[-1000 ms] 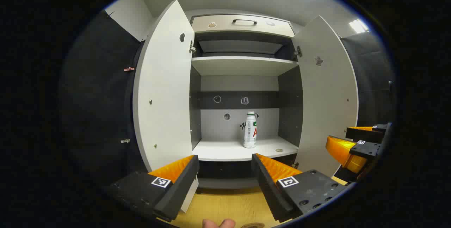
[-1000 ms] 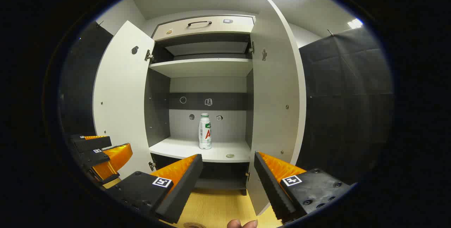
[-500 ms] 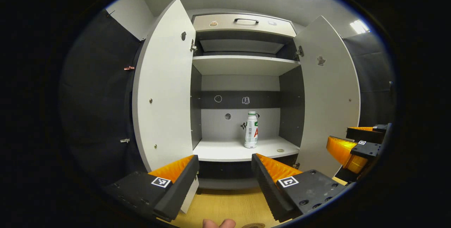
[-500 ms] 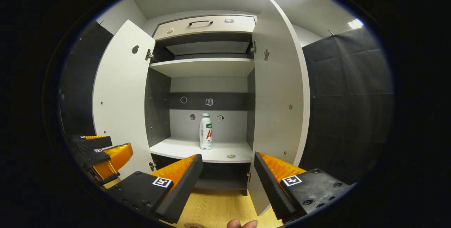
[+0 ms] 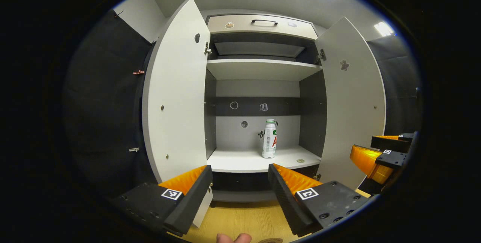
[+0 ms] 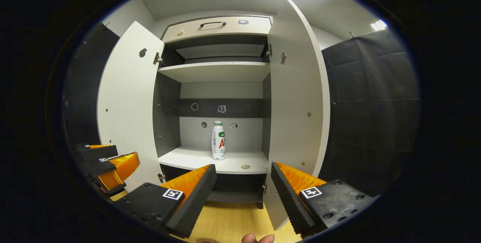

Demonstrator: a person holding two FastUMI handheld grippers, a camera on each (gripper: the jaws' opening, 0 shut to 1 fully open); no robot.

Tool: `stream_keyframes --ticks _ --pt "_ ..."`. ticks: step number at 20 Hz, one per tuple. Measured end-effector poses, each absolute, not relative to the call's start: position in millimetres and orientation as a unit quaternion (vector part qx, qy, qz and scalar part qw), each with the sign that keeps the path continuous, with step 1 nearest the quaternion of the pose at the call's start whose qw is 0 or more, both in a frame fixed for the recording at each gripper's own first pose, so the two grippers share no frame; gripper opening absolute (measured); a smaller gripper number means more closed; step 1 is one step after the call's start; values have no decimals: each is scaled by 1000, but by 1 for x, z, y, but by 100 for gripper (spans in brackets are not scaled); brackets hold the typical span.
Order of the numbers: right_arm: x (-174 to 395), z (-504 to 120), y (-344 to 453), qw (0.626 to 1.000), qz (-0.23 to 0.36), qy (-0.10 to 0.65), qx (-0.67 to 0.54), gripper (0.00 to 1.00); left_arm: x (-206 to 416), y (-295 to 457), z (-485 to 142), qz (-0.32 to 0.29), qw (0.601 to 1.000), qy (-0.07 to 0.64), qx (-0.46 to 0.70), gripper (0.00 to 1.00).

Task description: Grasp the bottle in the cabinet with the left hand and place it on the coaster, then close the right door with the right hand and the left door with the left hand.

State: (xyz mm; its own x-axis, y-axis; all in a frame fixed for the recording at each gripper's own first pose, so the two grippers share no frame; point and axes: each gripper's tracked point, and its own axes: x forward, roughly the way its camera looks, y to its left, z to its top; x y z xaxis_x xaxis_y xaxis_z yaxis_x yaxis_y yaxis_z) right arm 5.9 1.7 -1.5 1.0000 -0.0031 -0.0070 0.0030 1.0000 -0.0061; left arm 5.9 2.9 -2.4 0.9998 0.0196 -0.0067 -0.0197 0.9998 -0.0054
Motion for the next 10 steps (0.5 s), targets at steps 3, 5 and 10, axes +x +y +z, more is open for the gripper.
stream_keyframes --ticks 3,5,10 --pt "6 0 1 1000 -2 2 -3 97 9 2 -3 10 1000 5 -4 95" --pt "7 2 0 1000 -2 1 -1 97 16 -2 -2 7 1000 5 -3 95" --pt "5 8 -12 1000 -8 -1 4 97 63 -31 -1 -24 1000 7 -11 95"
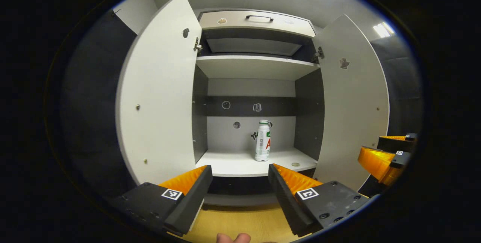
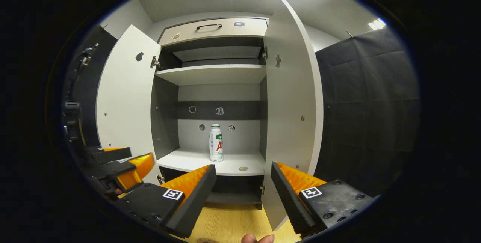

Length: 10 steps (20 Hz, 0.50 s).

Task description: Grasp the bottle in the cabinet with the left hand and place it on the coaster, then close the right door with the right hand and the left door with the left hand.

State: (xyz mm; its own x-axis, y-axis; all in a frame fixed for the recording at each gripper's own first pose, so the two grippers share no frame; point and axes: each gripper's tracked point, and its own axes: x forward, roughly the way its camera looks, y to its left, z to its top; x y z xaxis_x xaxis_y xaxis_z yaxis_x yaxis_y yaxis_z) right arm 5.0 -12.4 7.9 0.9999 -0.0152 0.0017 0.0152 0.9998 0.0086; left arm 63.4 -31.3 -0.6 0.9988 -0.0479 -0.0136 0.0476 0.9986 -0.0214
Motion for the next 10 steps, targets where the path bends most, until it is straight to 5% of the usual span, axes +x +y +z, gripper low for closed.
stream_keyframes --ticks 10 --pt "2 -5 -36 1000 -7 14 11 97 228 -88 -2 -59 998 -13 2 94"
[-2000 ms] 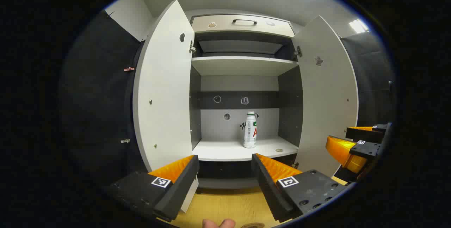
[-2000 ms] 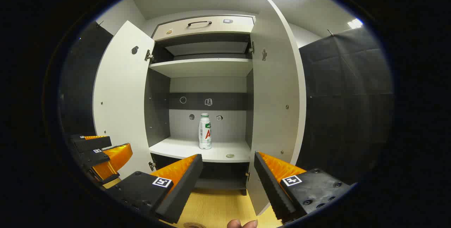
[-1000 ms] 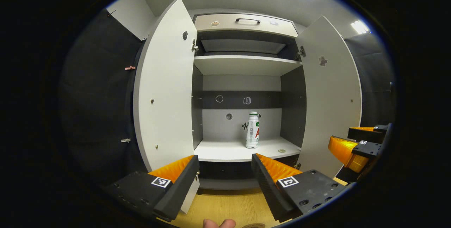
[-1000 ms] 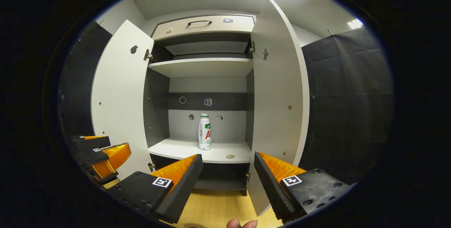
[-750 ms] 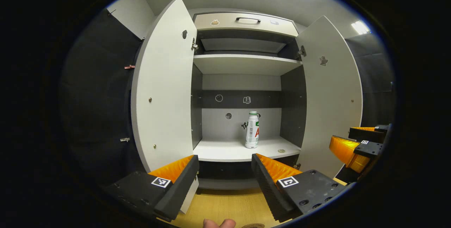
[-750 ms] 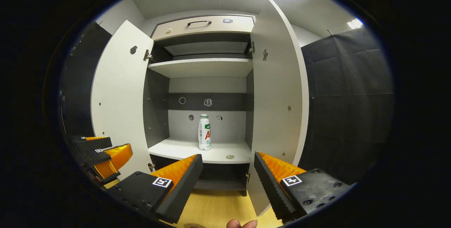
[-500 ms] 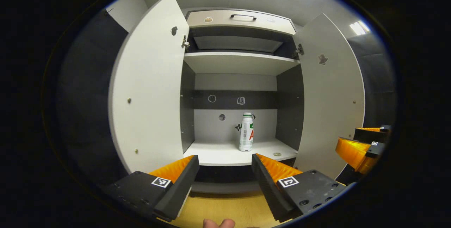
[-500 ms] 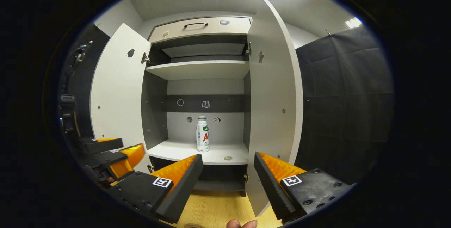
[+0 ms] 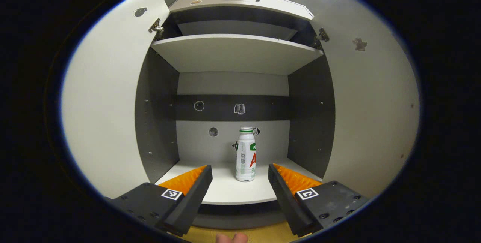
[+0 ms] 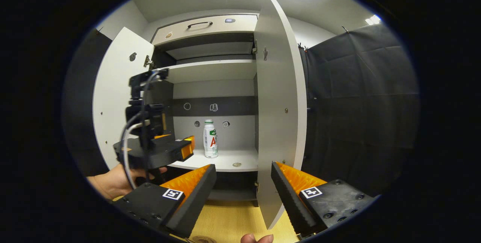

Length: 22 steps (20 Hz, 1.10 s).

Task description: Grasp the bottle in the cabinet with the left hand and place it on the coaster, then close the right door with the right hand and the left door with the left hand.

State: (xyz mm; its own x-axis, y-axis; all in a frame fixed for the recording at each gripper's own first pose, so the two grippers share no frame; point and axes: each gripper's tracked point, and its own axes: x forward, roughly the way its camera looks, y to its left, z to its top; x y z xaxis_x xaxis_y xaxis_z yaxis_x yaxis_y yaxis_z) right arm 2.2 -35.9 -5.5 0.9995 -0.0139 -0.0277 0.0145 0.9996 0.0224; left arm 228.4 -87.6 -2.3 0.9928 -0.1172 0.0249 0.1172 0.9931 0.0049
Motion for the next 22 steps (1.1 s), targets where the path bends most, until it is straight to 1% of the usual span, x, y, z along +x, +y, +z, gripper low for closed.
stream_keyframes --ticks 5,10,13,16,18,20,22 --pt "6 -4 -31 1000 5 9 12 97 305 -106 -23 -62 998 0 -3 95" --pt "13 -8 -23 999 24 14 16 97 365 -110 -44 -39 999 13 10 95" --pt "22 -11 -18 999 32 19 15 97 388 -117 -53 -43 999 18 3 95" --pt "27 -16 -20 999 34 24 18 98 406 -117 -54 -33 999 18 -5 95" --pt "30 -17 -22 999 33 24 19 97 409 -117 -56 -31 999 31 -13 94" --pt "33 -17 -24 999 32 25 22 97 414 -117 -48 -33 999 16 -17 95" --pt "35 -16 -25 999 34 25 25 98 415 -115 -47 -27 999 18 -6 78"
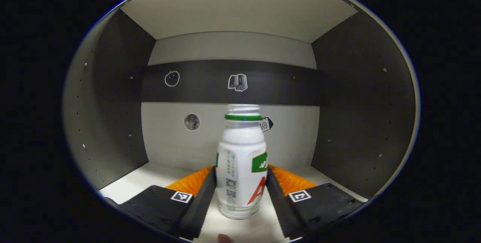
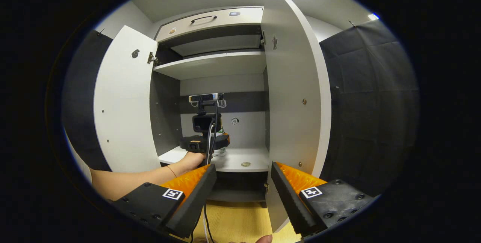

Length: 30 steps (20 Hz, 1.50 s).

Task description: Grasp the bottle in the cabinet with the left hand and place it on the coaster, then close the right door with the right hand and the left door with the left hand.

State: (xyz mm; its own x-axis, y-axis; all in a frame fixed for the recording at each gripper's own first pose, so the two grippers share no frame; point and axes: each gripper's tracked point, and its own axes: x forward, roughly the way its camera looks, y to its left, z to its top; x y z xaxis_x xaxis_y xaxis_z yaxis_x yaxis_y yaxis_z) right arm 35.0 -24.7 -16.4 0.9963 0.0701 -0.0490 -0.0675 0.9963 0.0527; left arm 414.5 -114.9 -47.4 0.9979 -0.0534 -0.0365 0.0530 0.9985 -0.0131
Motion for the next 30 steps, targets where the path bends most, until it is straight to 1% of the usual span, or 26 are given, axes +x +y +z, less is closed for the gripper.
stream_keyframes --ticks 1,6,9,14,20,24,30 --pt "35 -16 -25 999 35 24 24 97 415 -117 -49 -28 999 17 -6 74" --pt "32 -13 -25 999 34 20 21 97 402 -112 -44 -29 999 22 -29 72" --pt "27 -9 -23 999 35 15 19 97 376 -103 -32 -31 999 14 -40 72" --pt "21 -6 -25 999 30 13 24 97 313 -94 -13 -40 998 -13 -43 71" --pt "8 -4 -26 1000 20 4 17 97 220 -81 -19 -35 999 -23 -23 72" --pt "-3 -7 -23 1000 20 0 6 97 164 -75 -36 -31 999 -24 -17 72" --pt "-12 -12 -20 1000 15 -1 4 97 90 -69 -84 -31 999 -13 -5 72"
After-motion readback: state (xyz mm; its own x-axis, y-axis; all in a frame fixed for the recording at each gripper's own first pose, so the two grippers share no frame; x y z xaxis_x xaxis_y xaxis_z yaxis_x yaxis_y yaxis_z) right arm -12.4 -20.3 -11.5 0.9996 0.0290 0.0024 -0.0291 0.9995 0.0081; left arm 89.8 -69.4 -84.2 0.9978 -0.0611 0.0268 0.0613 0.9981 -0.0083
